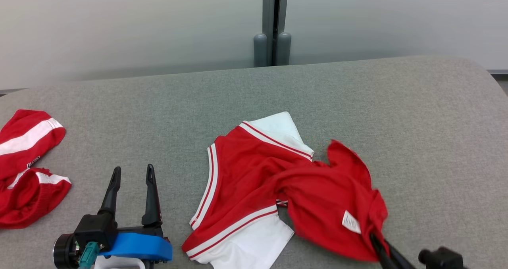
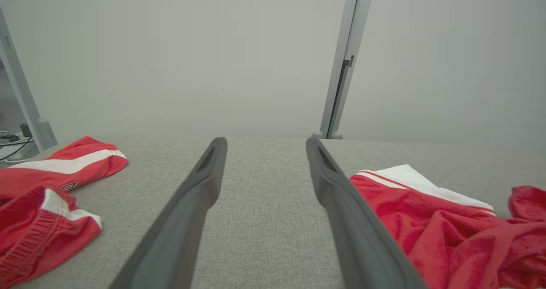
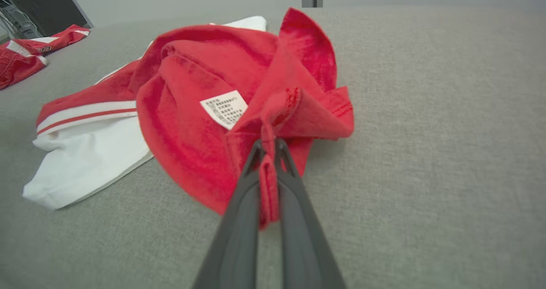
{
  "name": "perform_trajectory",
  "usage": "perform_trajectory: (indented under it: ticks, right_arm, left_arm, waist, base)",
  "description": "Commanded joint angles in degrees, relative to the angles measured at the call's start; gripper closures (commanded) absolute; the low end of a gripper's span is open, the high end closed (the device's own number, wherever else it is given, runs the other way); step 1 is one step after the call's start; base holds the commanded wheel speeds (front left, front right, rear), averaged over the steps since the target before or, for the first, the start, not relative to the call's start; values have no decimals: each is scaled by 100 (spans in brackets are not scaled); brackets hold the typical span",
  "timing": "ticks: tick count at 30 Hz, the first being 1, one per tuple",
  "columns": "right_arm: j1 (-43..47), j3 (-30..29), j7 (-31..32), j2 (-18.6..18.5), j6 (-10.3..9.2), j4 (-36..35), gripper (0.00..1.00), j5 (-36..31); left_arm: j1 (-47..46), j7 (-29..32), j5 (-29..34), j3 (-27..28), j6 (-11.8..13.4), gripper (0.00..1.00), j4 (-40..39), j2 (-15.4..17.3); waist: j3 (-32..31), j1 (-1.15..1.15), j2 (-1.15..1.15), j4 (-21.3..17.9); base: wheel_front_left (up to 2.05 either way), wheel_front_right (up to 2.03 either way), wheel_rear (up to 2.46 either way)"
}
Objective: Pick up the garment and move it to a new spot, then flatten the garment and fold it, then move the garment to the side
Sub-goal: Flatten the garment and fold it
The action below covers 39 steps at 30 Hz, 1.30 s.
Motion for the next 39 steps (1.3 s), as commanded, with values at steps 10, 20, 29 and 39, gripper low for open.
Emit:
perform_trajectory:
  ticks: [10, 20, 29, 39]
  right_arm:
    - [620, -517, 324, 356, 1, -806, 0, -306]
    - [121, -1206, 340, 332, 1, -1291, 0, -544]
    - [-1333, -974, 834, -33, 1, -974, 0, -686]
    - [-2262, -445, 1230, -295, 1, 518, 0, -651]
  left_arm:
    - [-45, -27, 30, 23, -47, 0, 59, -5]
    - [66, -27, 65, 98, -76, 0, 73, 16]
    - [4, -27, 99, 84, -91, 0, 55, 15]
    - [-148, -27, 82, -6, -82, 0, 65, 5]
  waist:
    - [-50, 1, 0, -27]
    - [-171, 1, 0, 64]
    - [-140, 1, 0, 152]
    - [13, 1, 0, 499]
  base:
    - [0, 0, 0]
    - [0, 0, 0]
    - [0, 0, 0]
    - [0, 0, 0]
